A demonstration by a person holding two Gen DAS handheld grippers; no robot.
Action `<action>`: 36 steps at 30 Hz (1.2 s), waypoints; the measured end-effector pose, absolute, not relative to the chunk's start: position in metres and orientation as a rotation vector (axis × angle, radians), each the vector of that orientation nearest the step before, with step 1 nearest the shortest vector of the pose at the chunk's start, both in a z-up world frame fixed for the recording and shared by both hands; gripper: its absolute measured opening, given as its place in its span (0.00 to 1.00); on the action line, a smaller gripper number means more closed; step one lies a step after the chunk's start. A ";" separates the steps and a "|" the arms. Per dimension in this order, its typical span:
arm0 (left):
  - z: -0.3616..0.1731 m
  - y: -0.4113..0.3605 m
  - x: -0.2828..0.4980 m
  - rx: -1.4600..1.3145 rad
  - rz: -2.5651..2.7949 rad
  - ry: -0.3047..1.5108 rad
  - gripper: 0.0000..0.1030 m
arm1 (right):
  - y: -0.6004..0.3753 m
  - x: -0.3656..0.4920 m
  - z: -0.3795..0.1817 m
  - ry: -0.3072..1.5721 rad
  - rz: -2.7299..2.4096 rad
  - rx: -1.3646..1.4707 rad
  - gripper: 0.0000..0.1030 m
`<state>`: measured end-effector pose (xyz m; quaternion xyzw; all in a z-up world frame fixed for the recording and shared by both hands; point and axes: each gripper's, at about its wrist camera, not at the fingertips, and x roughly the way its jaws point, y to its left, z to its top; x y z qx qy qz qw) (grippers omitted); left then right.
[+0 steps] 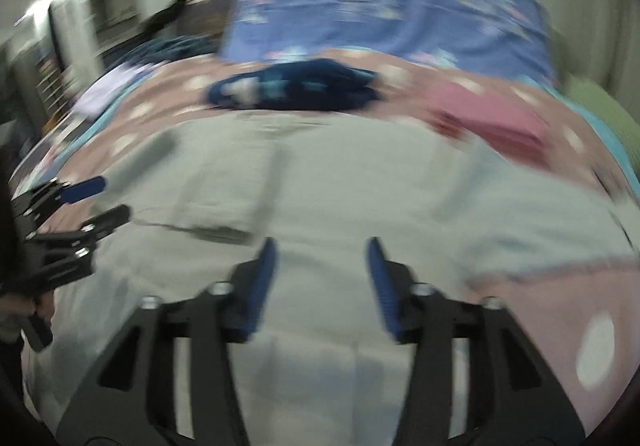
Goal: Fold small clothes
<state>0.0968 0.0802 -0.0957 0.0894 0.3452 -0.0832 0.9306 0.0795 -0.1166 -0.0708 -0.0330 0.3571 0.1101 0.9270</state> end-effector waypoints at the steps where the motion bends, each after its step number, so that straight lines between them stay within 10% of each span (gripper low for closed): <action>1: -0.099 0.090 0.098 0.171 -0.134 0.727 0.65 | -0.099 0.083 -0.072 0.729 0.268 -0.110 0.55; 10: -0.129 0.156 0.122 0.104 0.118 0.842 0.65 | -0.001 0.127 -0.112 0.832 0.396 -0.307 0.47; 15: -0.133 0.163 0.122 0.077 0.119 0.852 0.70 | -0.032 0.147 -0.124 0.897 0.343 -0.203 0.03; 25: -0.134 0.159 0.127 0.062 0.117 0.851 0.72 | -0.202 0.143 -0.109 0.961 0.116 0.385 0.09; 30: -0.135 0.163 0.126 0.037 0.118 0.856 0.76 | -0.219 0.145 -0.122 0.975 0.186 0.459 0.36; 36: -0.135 0.163 0.126 0.034 0.117 0.854 0.77 | -0.195 0.191 -0.126 0.991 0.293 0.448 0.45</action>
